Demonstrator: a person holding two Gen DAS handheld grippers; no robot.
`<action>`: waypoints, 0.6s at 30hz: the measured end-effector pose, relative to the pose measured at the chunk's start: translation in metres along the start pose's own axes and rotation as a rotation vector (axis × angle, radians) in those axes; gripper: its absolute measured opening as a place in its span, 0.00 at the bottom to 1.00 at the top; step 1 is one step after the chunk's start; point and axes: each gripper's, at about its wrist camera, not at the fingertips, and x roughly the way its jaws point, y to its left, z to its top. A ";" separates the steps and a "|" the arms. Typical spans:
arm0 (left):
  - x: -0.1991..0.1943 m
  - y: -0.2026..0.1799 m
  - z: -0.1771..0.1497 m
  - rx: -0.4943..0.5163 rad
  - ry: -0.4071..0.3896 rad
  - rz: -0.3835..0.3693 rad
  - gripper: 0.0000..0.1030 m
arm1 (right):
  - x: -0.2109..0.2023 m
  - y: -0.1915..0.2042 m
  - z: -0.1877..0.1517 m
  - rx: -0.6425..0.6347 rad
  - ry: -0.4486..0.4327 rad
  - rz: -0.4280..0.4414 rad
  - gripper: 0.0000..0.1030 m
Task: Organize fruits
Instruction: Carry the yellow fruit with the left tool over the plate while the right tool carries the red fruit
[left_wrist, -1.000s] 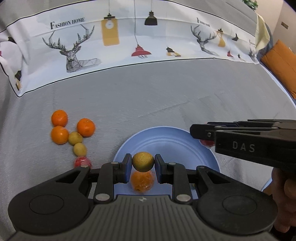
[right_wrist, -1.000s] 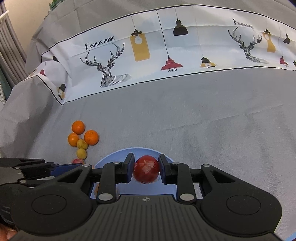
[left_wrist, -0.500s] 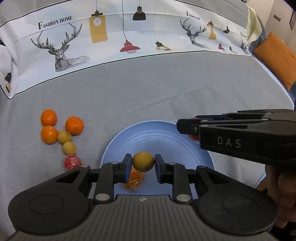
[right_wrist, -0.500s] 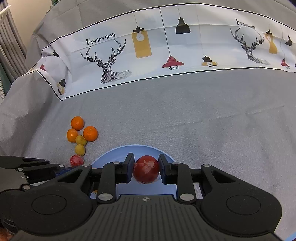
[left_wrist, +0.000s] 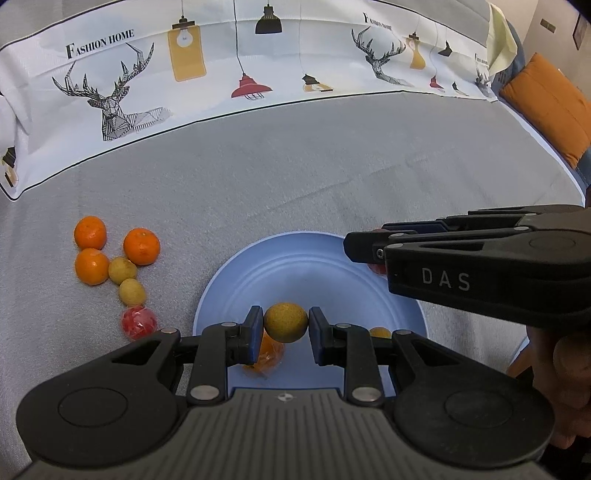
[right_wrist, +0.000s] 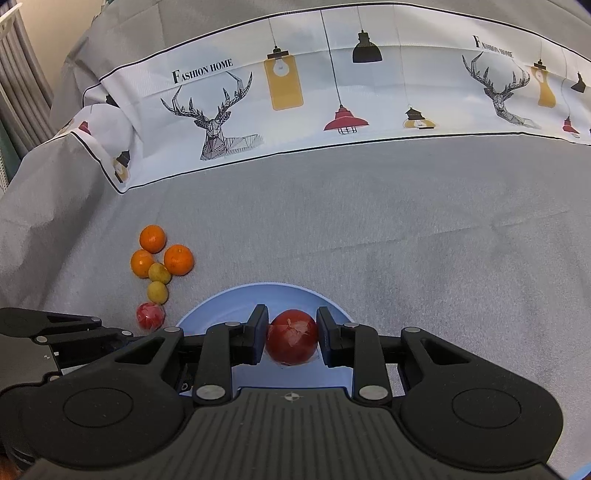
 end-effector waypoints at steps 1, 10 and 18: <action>0.000 0.000 0.000 0.002 0.002 0.000 0.28 | 0.000 0.000 0.000 0.000 0.001 0.000 0.29; 0.002 -0.002 -0.001 0.007 0.006 -0.001 0.28 | 0.002 0.001 -0.001 -0.007 0.013 -0.002 0.29; 0.002 -0.002 -0.001 0.007 0.006 -0.002 0.28 | 0.002 0.002 0.000 -0.012 0.018 -0.001 0.29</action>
